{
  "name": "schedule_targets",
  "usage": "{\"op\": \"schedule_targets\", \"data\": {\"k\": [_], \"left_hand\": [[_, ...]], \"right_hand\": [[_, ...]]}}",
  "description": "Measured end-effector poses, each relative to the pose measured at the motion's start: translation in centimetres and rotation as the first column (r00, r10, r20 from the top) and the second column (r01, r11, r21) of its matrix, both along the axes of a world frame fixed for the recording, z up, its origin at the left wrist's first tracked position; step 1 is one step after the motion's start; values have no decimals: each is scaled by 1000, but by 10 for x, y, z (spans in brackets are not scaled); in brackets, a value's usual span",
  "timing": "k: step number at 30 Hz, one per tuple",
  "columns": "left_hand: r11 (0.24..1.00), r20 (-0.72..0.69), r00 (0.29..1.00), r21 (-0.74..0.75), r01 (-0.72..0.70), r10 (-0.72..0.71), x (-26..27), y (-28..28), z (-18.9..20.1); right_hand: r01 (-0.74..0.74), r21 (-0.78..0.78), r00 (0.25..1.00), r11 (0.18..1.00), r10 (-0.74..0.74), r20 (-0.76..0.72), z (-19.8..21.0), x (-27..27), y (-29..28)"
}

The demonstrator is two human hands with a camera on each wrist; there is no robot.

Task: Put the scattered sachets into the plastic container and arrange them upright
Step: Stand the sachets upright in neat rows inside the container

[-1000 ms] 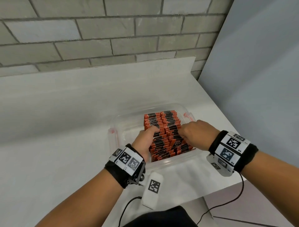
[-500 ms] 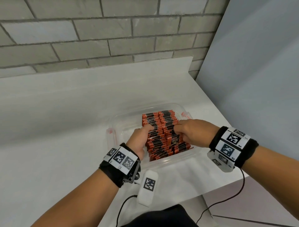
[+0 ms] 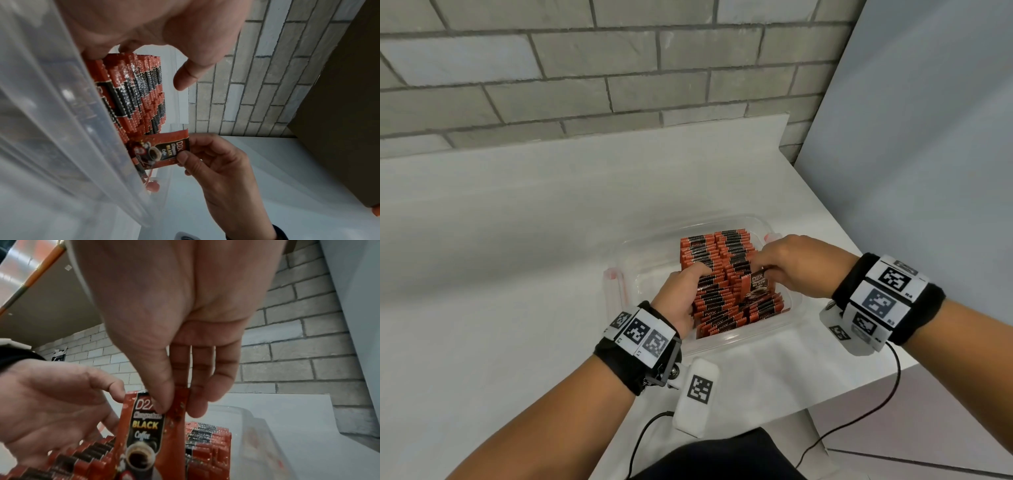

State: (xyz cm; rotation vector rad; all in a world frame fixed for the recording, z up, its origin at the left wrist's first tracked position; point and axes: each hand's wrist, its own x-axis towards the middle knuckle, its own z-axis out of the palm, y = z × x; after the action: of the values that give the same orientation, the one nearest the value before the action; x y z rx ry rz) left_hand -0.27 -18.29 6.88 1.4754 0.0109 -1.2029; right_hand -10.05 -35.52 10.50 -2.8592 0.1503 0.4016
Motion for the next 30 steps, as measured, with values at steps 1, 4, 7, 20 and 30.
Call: {"op": "schedule_targets", "data": {"k": [1, 4, 7, 20, 30], "left_hand": [[1000, -6, 1000, -3, 0, 0, 0, 0, -1], [1000, -13, 1000, -7, -7, 6, -1, 0, 4], [1000, -25, 1000, -5, -12, 11, -2, 1, 7], [999, -51, 998, -12, -34, 33, -4, 1, 10], [999, -79, 996, -26, -44, 42, -2, 0, 6]], "right_hand": [[-9, -18, 1000, 1000, 9, -16, 0, -1, 1], [-29, -59, 998, 998, 26, -58, -7, -3, 4], [-11, -78, 997, 997, 5, -79, -13, -1, 6], [-42, -320, 989, 946, -6, -148, -19, 7, 23], [-51, -329, 986, 943, -5, -166, -21, 7, 22]]}}
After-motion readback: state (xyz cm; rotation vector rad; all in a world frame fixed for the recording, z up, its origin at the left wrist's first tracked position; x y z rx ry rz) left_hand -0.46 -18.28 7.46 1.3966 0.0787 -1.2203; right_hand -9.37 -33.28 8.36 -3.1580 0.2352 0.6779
